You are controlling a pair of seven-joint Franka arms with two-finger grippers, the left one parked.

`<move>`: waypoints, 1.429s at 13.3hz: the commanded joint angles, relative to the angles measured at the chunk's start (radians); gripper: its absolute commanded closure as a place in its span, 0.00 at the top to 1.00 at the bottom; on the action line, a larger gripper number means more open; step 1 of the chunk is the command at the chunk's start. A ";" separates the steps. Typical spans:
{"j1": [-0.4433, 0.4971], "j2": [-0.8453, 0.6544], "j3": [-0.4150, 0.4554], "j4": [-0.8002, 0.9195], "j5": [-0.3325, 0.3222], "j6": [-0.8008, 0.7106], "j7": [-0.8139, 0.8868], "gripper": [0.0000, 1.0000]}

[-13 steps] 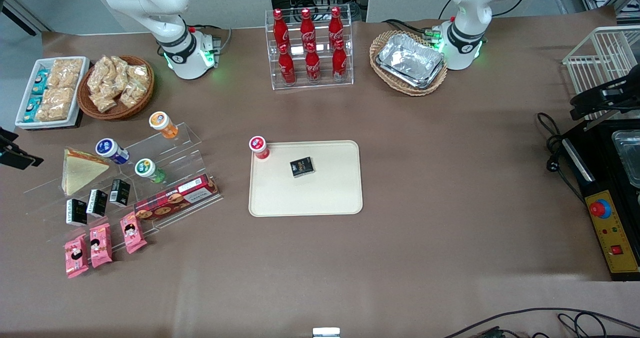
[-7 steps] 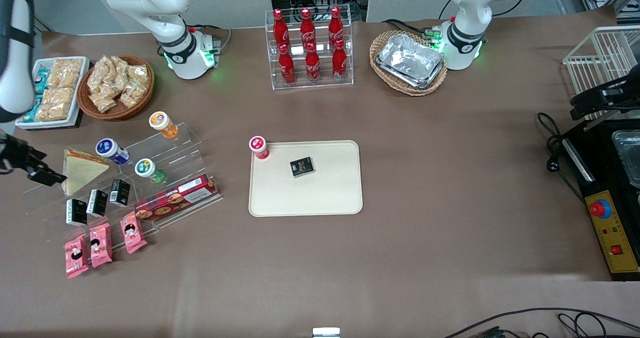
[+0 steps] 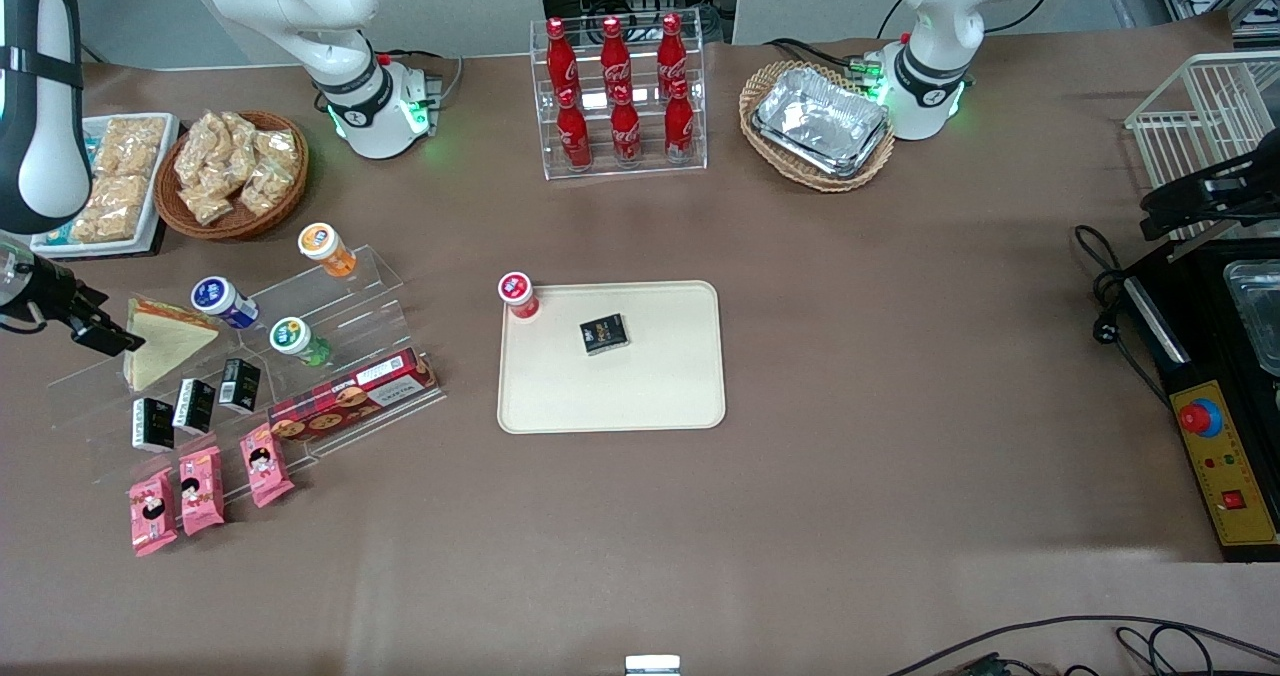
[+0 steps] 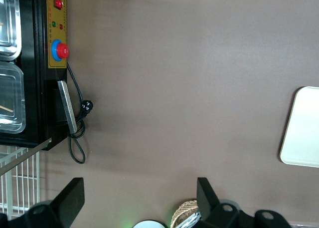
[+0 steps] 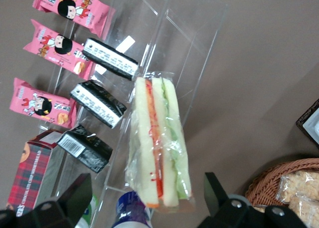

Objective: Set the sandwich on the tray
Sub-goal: 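Lower the right gripper and grasp the wrapped sandwich by its edge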

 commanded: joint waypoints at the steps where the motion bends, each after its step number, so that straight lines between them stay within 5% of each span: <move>1: -0.004 -0.054 -0.016 -0.109 -0.016 0.097 -0.009 1.00; 12: 0.005 -0.025 -0.015 -0.186 -0.009 0.273 -0.007 0.96; 16: 0.010 -0.019 -0.012 -0.175 -0.008 0.273 -0.045 0.43; 18: 0.005 -0.013 -0.013 -0.161 0.001 0.273 -0.101 0.27; 19: 0.003 -0.007 -0.015 -0.152 0.001 0.272 -0.108 0.26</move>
